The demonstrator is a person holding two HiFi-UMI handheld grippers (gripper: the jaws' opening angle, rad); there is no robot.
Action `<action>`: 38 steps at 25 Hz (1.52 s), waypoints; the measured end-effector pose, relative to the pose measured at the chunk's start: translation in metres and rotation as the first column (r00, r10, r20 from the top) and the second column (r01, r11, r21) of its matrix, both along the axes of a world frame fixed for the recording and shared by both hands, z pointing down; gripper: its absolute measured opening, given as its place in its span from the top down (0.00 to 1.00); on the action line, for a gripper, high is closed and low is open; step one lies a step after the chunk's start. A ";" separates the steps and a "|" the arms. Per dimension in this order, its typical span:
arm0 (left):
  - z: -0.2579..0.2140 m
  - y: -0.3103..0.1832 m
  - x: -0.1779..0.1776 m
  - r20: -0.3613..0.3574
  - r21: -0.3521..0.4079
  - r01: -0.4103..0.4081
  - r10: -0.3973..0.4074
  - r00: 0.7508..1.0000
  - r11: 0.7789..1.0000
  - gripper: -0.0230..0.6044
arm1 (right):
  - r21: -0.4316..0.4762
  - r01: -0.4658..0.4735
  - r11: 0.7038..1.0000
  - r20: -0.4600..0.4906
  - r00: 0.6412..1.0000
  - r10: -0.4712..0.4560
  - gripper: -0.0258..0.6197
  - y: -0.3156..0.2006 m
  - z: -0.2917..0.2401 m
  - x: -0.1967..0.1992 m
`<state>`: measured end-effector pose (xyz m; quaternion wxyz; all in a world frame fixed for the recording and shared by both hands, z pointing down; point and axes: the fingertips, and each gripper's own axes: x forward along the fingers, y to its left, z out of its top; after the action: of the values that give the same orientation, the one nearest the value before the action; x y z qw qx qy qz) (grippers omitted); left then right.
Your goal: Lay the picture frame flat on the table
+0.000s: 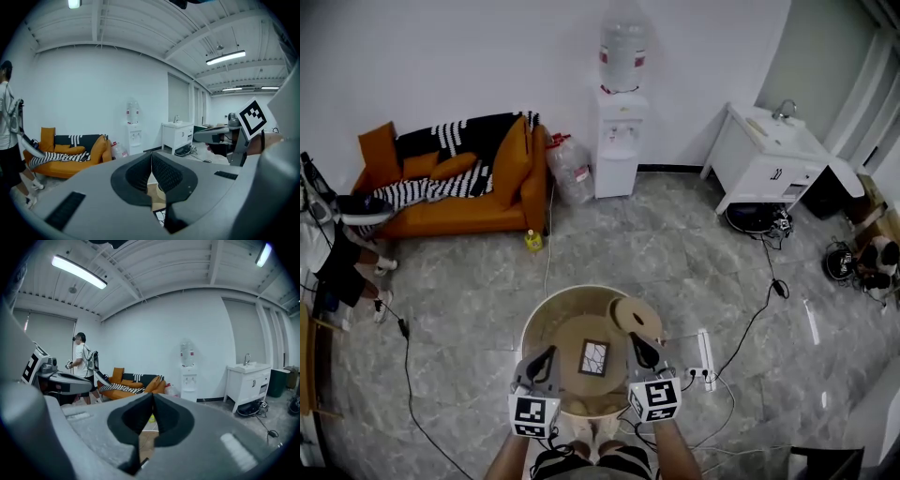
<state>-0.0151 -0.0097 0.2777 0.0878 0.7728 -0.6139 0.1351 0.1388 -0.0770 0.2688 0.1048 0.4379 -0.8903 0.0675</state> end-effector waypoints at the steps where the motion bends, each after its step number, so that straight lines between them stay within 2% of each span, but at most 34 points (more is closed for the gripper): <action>1: -0.006 0.004 0.001 0.001 0.009 -0.001 0.001 1.000 1.000 0.93 | 0.007 -0.003 1.000 0.004 1.000 0.003 0.96 0.004 -0.007 0.002; 7: -0.039 0.026 0.000 0.013 0.066 -0.006 0.005 1.000 0.998 0.93 | 0.048 -0.017 0.999 0.022 1.000 0.016 0.96 0.033 -0.040 0.014; 19: -0.068 0.080 -0.002 0.041 0.119 -0.005 0.000 0.999 0.993 0.93 | 0.104 -0.033 0.994 0.038 0.999 0.030 0.96 0.098 -0.065 0.040; 38: -0.077 0.093 0.002 0.023 0.138 0.017 -0.021 1.000 0.990 0.93 | 0.131 -0.031 0.991 0.051 0.998 0.024 0.96 0.113 -0.075 0.044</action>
<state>-0.0129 0.0830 0.2009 0.0278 0.7693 -0.6302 0.1010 0.1826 0.0360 0.1938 0.0525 0.4543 -0.8891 0.0207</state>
